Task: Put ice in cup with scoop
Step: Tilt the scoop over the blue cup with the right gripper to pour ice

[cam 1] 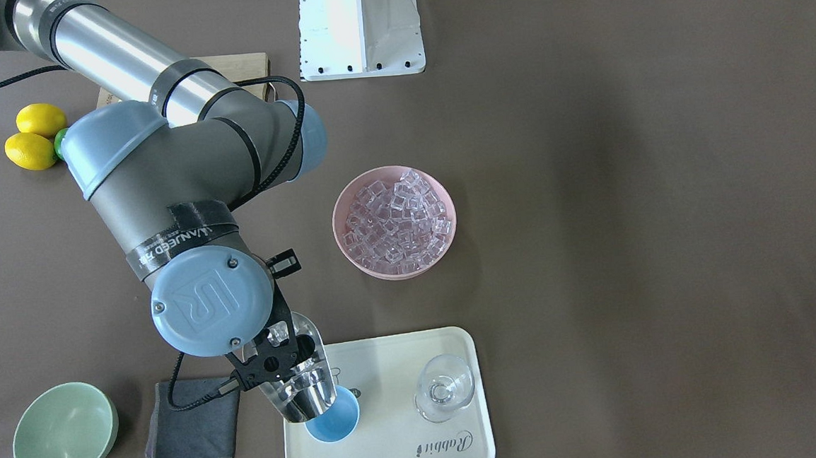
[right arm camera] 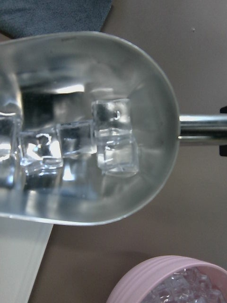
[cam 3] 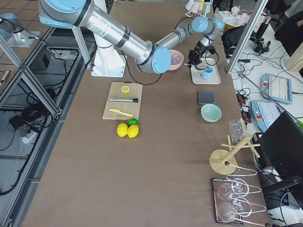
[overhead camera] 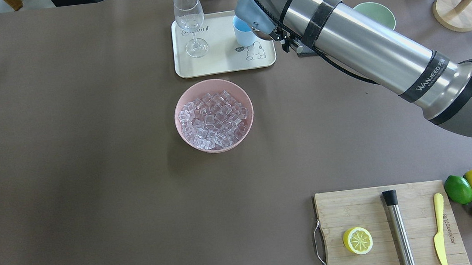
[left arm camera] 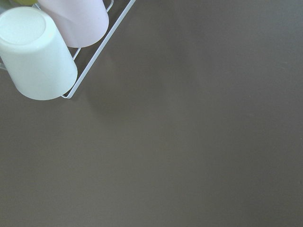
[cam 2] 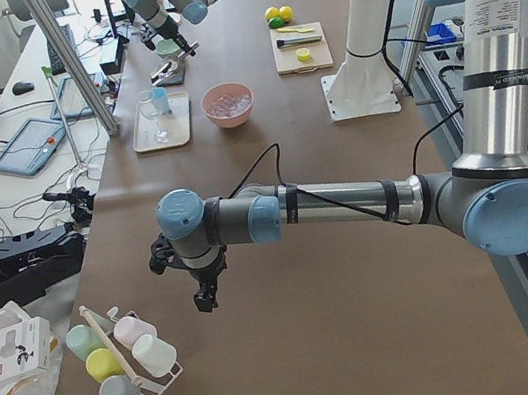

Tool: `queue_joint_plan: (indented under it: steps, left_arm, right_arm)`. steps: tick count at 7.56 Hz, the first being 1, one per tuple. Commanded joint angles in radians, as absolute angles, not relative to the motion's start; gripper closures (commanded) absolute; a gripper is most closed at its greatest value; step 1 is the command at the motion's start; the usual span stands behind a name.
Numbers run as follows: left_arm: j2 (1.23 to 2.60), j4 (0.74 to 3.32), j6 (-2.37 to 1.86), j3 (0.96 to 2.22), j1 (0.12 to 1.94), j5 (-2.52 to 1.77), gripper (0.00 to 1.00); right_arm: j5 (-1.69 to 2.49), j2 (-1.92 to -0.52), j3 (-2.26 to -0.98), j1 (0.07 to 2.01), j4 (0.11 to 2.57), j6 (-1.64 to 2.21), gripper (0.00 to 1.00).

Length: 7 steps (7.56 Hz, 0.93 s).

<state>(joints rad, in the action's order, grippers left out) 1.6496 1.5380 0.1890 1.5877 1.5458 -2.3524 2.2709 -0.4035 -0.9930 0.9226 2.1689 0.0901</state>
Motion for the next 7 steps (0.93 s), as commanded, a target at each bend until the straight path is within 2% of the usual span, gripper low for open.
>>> queue_joint_plan:
  steps: [1, 4, 7]
  left_arm:
    - [1.635, 1.563, 0.186, 1.574, 1.542, -2.352, 0.03]
    - [1.632, 1.568, 0.178, 1.571, 1.540, -2.349, 0.02]
    - [1.631, 1.569, 0.037, 1.563, 1.540, -2.344, 0.03]
  right_arm:
    - [2.283, -0.347, -0.893, 0.917, 2.241, -0.021, 1.00]
    - [2.283, -0.279, -0.795, 0.917, 2.279, -0.078, 1.00]
    - [2.276, -0.197, -0.642, 0.920, 2.289, -0.144, 1.00]
